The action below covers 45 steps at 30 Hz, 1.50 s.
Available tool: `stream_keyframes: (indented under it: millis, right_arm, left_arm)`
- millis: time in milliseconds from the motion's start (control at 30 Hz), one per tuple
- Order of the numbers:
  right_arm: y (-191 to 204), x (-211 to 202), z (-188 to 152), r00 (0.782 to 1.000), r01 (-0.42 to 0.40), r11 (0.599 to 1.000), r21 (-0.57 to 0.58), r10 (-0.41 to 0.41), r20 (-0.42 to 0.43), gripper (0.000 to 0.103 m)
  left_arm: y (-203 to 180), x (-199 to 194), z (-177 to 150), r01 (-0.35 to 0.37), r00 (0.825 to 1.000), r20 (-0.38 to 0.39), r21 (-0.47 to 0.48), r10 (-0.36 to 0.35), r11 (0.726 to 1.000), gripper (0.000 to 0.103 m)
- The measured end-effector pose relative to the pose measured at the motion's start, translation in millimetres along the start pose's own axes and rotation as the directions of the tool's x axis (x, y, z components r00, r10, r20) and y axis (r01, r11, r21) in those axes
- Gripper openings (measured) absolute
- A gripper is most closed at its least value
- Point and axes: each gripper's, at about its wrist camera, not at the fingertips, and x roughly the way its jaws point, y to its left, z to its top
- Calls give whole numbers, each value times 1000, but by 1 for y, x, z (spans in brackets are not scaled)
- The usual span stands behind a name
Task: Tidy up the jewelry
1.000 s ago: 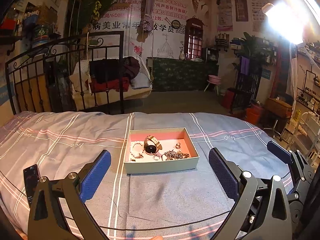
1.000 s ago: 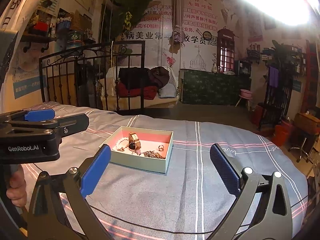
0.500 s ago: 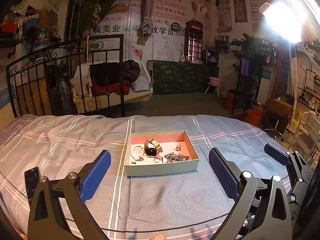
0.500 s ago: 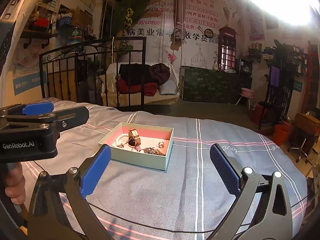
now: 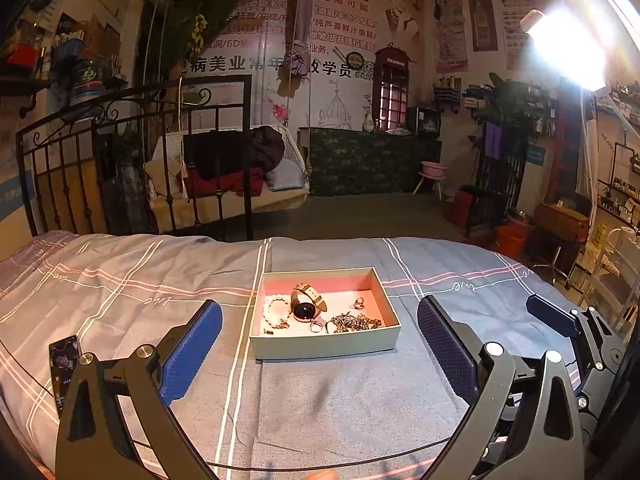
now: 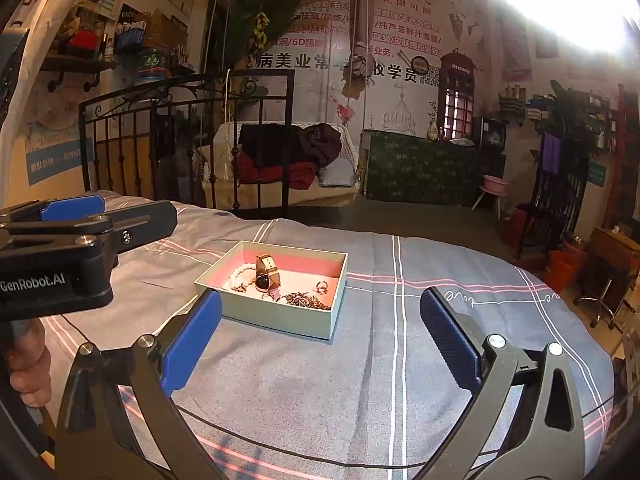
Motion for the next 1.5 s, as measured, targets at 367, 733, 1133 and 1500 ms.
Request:
stream_keyframes:
  millis: [367, 733, 1133, 1500]
  right_arm:
    - [1, 6, -2, 1000, -2, 1000, -8, 2, -11, 98]
    - [6, 13, -3, 1000, -7, 1000, -20, 6, -25, 98]
    - [9, 17, -5, 999, -11, 1000, -23, 10, -38, 98]
    - [11, 19, -9, 999, -17, 999, -27, 15, -46, 98]
  left_arm:
    - [0, 5, -3, -9, 1000, -9, 3, 9, 1000, 97]
    - [2, 7, -6, -10, 1000, -16, -7, 10, 1000, 97]
    - [6, 13, -9, -7, 999, -32, -12, 7, 1000, 97]
    - [4, 16, -11, -5, 999, -39, 4, 5, 1000, 97]
